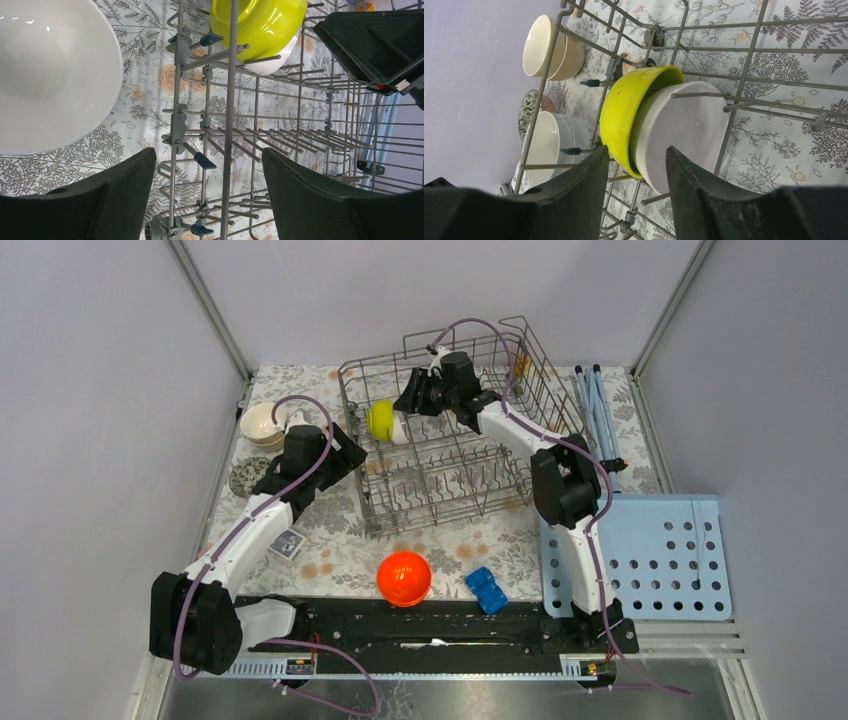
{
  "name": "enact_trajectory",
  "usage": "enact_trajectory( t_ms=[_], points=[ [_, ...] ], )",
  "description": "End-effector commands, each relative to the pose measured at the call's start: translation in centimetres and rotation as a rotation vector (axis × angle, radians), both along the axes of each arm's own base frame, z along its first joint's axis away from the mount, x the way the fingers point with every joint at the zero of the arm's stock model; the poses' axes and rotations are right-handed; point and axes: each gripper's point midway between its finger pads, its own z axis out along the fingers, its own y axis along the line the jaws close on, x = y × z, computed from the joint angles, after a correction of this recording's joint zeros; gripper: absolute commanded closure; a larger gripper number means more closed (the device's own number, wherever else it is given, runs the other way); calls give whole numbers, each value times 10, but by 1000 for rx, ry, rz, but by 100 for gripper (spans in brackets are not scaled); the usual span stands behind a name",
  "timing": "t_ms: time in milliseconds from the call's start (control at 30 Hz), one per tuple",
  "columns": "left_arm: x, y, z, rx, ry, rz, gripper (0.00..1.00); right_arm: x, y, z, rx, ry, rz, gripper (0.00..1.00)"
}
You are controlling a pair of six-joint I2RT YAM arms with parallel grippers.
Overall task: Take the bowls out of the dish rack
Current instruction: Pick up the bowl from the dish rack.
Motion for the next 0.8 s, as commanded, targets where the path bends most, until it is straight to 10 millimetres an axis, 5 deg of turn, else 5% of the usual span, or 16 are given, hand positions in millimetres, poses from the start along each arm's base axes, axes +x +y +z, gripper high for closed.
enact_trajectory(
  t_ms=[0,767],
  points=[
    [7,-5,7,-23,-32,-7,19,-4,9,9,45,-3,45,49],
    [7,-8,-2,-27,-8,-6,20,-14,16,-33,42,92,100,64]
  ],
)
